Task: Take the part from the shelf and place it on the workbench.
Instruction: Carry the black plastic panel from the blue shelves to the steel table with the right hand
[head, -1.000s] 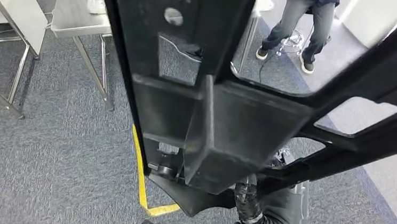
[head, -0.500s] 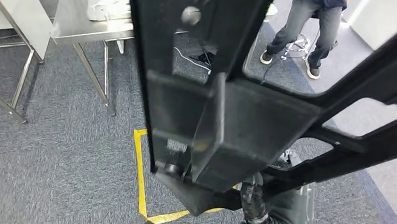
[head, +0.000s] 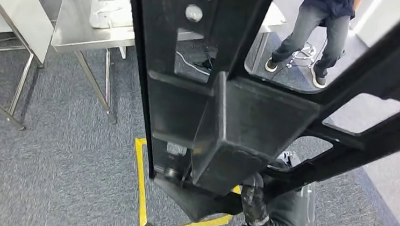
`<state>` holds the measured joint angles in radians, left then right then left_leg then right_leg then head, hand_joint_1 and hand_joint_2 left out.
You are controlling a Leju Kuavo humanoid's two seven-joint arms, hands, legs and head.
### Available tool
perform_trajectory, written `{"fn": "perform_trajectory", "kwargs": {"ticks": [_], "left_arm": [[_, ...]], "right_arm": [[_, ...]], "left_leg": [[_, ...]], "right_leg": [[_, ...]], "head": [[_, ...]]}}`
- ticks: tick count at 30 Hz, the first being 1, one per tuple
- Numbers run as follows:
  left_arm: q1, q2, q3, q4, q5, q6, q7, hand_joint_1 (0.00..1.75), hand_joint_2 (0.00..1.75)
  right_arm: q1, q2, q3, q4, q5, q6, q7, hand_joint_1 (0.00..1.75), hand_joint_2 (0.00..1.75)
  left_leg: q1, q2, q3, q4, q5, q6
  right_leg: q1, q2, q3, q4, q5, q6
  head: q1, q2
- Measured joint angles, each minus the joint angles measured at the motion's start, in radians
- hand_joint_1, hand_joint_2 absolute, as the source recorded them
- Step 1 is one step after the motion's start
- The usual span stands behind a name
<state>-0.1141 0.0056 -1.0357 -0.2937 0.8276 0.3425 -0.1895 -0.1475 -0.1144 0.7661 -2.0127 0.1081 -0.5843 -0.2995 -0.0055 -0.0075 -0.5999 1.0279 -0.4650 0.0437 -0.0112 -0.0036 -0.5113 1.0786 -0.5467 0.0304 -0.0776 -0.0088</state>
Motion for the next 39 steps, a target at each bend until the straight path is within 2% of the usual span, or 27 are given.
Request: {"fn": "perform_trajectory", "kwargs": {"ticks": [2, 4, 5, 6, 8, 10, 13, 15, 16, 18, 19, 20, 21, 22, 23, 24, 25, 26, 27, 30, 31, 32, 34, 35, 36, 37, 39], "left_arm": [[-0.001, 0.0, 0.0, 0.0, 0.0, -0.001, 0.0, 0.0, 1.75], [0.0, 0.0, 0.0, 0.0, 0.0, -0.001, 0.0, 0.0, 1.75], [0.002, 0.0, 0.0, 0.0, 0.0, -0.001, 0.001, 0.0, 1.75], [0.003, 0.0, 0.0, 0.0, 0.0, -0.002, 0.001, 0.0, 1.75], [0.005, 0.0, 0.0, 0.0, 0.001, -0.003, 0.001, 0.0, 1.75], [0.003, 0.0, 0.0, 0.0, 0.004, -0.005, 0.0, 0.0, 1.75], [0.003, 0.001, 0.0, 0.001, 0.007, -0.008, 0.0, 0.0, 1.75], [0.002, 0.001, 0.0, 0.001, 0.007, -0.008, 0.0, 0.0, 1.75], [0.001, 0.001, 0.0, 0.001, 0.007, -0.009, 0.0, 0.0, 1.75], [-0.001, 0.001, 0.0, 0.001, 0.007, -0.009, -0.002, 0.0, 1.75], [-0.002, 0.001, 0.0, 0.001, 0.007, -0.009, -0.003, 0.0, 1.75], [-0.004, 0.001, 0.0, 0.001, 0.007, -0.009, -0.004, 0.0, 1.75], [-0.005, 0.001, 0.0, 0.001, 0.007, -0.009, -0.005, 0.0, 1.75], [-0.006, 0.001, 0.0, 0.001, 0.007, -0.009, -0.004, 0.0, 1.75], [-0.005, 0.001, 0.0, 0.001, 0.007, -0.01, -0.003, 0.0, 1.75], [-0.004, 0.002, 0.0, 0.001, 0.007, -0.01, -0.003, 0.0, 1.75], [-0.004, 0.004, 0.0, 0.001, 0.008, -0.01, -0.002, 0.0, 1.75], [-0.003, 0.006, 0.0, 0.001, 0.008, -0.01, -0.002, 0.0, 1.75], [-0.003, 0.007, 0.0, 0.001, 0.008, -0.01, -0.002, 0.0, 1.75], [-0.002, 0.009, 0.0, 0.001, 0.009, -0.011, -0.001, 0.0, 1.75], [-0.002, 0.009, 0.0, 0.001, 0.009, -0.011, -0.001, 0.0, 1.75], [-0.003, 0.008, 0.0, 0.001, 0.009, -0.011, 0.0, 0.0, 1.75], [-0.003, 0.008, 0.0, 0.001, 0.009, -0.011, 0.0, 0.0, 1.75], [-0.001, 0.007, 0.0, 0.001, 0.009, -0.011, 0.0, 0.0, 1.75], [0.001, 0.007, 0.0, 0.001, 0.009, -0.011, 0.0, 0.0, 1.75], [0.002, 0.007, 0.0, 0.001, 0.009, -0.011, 0.0, 0.0, 1.75], [0.003, 0.008, 0.0, 0.001, 0.009, -0.011, 0.001, 0.0, 1.75]], "right_arm": [[-0.002, 0.0, -0.001, 0.0, 0.0, -0.002, 0.0, 1.75, 1.75], [-0.001, 0.0, -0.001, 0.0, 0.0, -0.002, 0.0, 1.75, 1.75], [0.0, -0.001, -0.001, 0.0, -0.001, -0.002, 0.0, 1.75, 1.75], [0.0, -0.001, -0.002, 0.0, -0.002, -0.002, 0.0, 1.75, 1.75], [0.0, -0.001, -0.003, 0.001, -0.005, -0.002, 0.0, 1.75, 1.75], [0.0, -0.001, -0.005, 0.002, -0.008, -0.002, -0.001, 1.75, 1.75], [-0.001, -0.002, -0.005, 0.003, -0.013, -0.001, -0.001, 1.75, 1.75], [-0.002, -0.002, -0.005, 0.002, -0.013, -0.001, -0.001, 1.75, 1.75], [-0.003, -0.002, -0.005, 0.002, -0.013, -0.001, -0.002, 1.75, 1.75], [-0.003, -0.002, -0.005, 0.002, -0.014, -0.001, -0.002, 1.75, 1.75], [-0.003, -0.002, -0.005, 0.003, -0.014, -0.001, -0.002, 1.75, 1.75], [-0.003, -0.002, -0.005, 0.003, -0.014, -0.001, -0.002, 1.75, 1.75], [-0.003, -0.002, -0.005, 0.003, -0.015, -0.001, -0.002, 1.75, 1.75], [-0.003, -0.002, -0.005, 0.003, -0.016, -0.001, -0.002, 1.75, 1.75], [-0.003, -0.002, -0.005, 0.003, -0.017, -0.001, -0.002, 1.75, 1.75], [-0.003, -0.002, -0.005, 0.003, -0.017, -0.001, -0.002, 1.75, 1.75], [-0.003, -0.002, -0.005, 0.003, -0.018, -0.001, -0.002, 1.75, 1.75], [-0.003, -0.002, -0.005, 0.003, -0.019, -0.001, -0.002, 1.75, 1.75], [-0.002, -0.002, -0.005, 0.003, -0.02, -0.002, -0.002, 1.75, 1.75], [-0.004, -0.002, -0.006, 0.004, -0.023, -0.002, -0.003, 1.75, 1.75], [-0.006, -0.002, -0.006, 0.004, -0.024, -0.003, -0.003, 1.75, 1.75], [-0.006, -0.002, -0.006, 0.005, -0.024, -0.004, -0.003, 1.75, 1.75], [-0.005, -0.002, -0.006, 0.006, -0.026, -0.006, -0.003, 1.75, 1.75], [-0.004, -0.002, -0.006, 0.006, -0.027, -0.007, -0.003, 1.75, 1.75], [-0.003, -0.002, -0.006, 0.006, -0.028, -0.007, -0.003, 1.75, 1.75], [-0.003, -0.002, -0.006, 0.006, -0.029, -0.007, -0.003, 1.75, 1.75], [-0.003, -0.002, -0.006, 0.007, -0.03, -0.008, -0.003, 1.75, 1.75]], "left_leg": [[0.0, 0.0, 0.017, -0.005, -0.007, 0.008], [-0.002, -0.001, 0.026, -0.005, -0.019, 0.012], [-0.003, -0.003, 0.033, -0.004, -0.026, 0.012], [-0.003, -0.005, 0.042, -0.004, -0.034, 0.011], [-0.003, -0.009, 0.064, -0.004, -0.054, 0.005], [-0.004, -0.012, 0.078, -0.002, -0.069, -0.004], [-0.005, -0.012, 0.087, 0.004, -0.081, -0.019], [-0.004, -0.009, 0.071, 0.044, -0.08, -0.027], [-0.002, -0.007, 0.042, 0.093, -0.086, -0.033], [0.001, -0.003, -0.041, 0.216, -0.12, -0.044], [0.003, -0.001, -0.078, 0.263, -0.139, -0.047], [0.003, 0.0, -0.103, 0.281, -0.144, -0.047], [0.002, 0.0, -0.111, 0.265, -0.127, -0.044], [0.0, 0.0, -0.103, 0.219, -0.088, -0.038], [-0.005, 0.001, -0.084, 0.15, -0.036, -0.03], [-0.011, 0.002, -0.066, 0.092, -0.002, -0.022], [-0.017, 0.003, -0.053, 0.047, 0.012, -0.013], [-0.023, 0.004, -0.043, 0.021, 0.017, -0.005], [-0.026, 0.003, -0.039, 0.011, 0.008, 0.001], [-0.02, 0.0, 0.004, -0.028, 0.023, 0.017], [-0.017, 0.0, 0.018, -0.035, 0.023, 0.02], [-0.015, 0.001, 0.025, -0.038, 0.021, 0.021], [-0.014, 0.0, 0.033, -0.038, 0.012, 0.023], [-0.013, -0.001, 0.037, -0.036, 0.005, 0.021], [-0.011, -0.001, 0.044, -0.034, -0.003, 0.018], [-0.008, -0.003, 0.052, -0.03, -0.013, 0.014], [-0.003, -0.005, 0.069, -0.017, -0.036, 0.002]], "right_leg": [[-0.001, 0.002, -0.054, 0.096, -0.045, 0.005], [0.0, 0.002, -0.131, 0.196, -0.083, 0.008], [0.0, 0.002, -0.154, 0.209, -0.08, 0.008], [-0.001, 0.002, -0.162, 0.191, -0.055, 0.007], [-0.001, 0.003, -0.14, 0.084, 0.036, 0.004], [0.003, 0.002, -0.123, 0.0, 0.082, -0.003], [0.008, 0.001, -0.114, -0.02, 0.085, -0.025], [0.005, 0.001, -0.095, -0.031, 0.081, -0.035], [0.003, 0.0, -0.084, -0.036, 0.077, -0.039], [0.002, -0.002, -0.066, -0.042, 0.065, -0.045], [0.002, -0.002, -0.057, -0.042, 0.058, -0.046], [0.002, -0.002, -0.048, -0.042, 0.05, -0.046], [0.003, -0.001, -0.036, -0.042, 0.042, -0.046], [0.004, 0.0, -0.024, -0.043, 0.034, -0.046], [0.004, 0.001, -0.014, -0.044, 0.025, -0.046], [0.004, 0.002, -0.004, -0.045, 0.018, -0.045], [0.003, 0.003, 0.003, -0.048, 0.012, -0.042], [0.002, 0.003, 0.007, -0.053, 0.009, -0.038], [0.002, 0.002, 0.014, -0.052, 0.01, -0.032], [0.004, 0.001, 0.025, -0.03, 0.008, -0.018], [0.003, 0.001, 0.013, -0.002, -0.006, -0.015], [0.001, 0.002, -0.014, 0.043, -0.027, -0.011], [-0.002, 0.003, -0.089, 0.149, -0.074, -0.001], [-0.006, 0.003, -0.121, 0.18, -0.085, 0.005], [-0.01, 0.002, -0.139, 0.18, -0.077, 0.011], [-0.016, 0.002, -0.141, 0.148, -0.047, 0.017], [-0.025, 0.003, -0.125, 0.043, 0.043, 0.027]], "head": [[0.004, 0.0], [0.005, 0.0], [0.005, 0.0], [0.005, 0.0], [0.005, 0.0], [0.006, 0.0], [0.006, 0.0], [0.005, 0.0], [0.004, 0.0], [0.002, 0.0], [0.002, 0.0], [0.002, 0.0], [0.002, 0.0], [0.002, 0.0], [0.002, 0.0], [0.003, 0.0], [0.004, 0.0], [0.003, 0.0], [0.003, 0.0], [0.003, 0.0], [0.004, 0.0], [0.004, 0.0], [0.004, 0.0], [0.004, 0.0], [0.004, 0.0], [0.004, 0.0], [0.006, 0.0]]}}
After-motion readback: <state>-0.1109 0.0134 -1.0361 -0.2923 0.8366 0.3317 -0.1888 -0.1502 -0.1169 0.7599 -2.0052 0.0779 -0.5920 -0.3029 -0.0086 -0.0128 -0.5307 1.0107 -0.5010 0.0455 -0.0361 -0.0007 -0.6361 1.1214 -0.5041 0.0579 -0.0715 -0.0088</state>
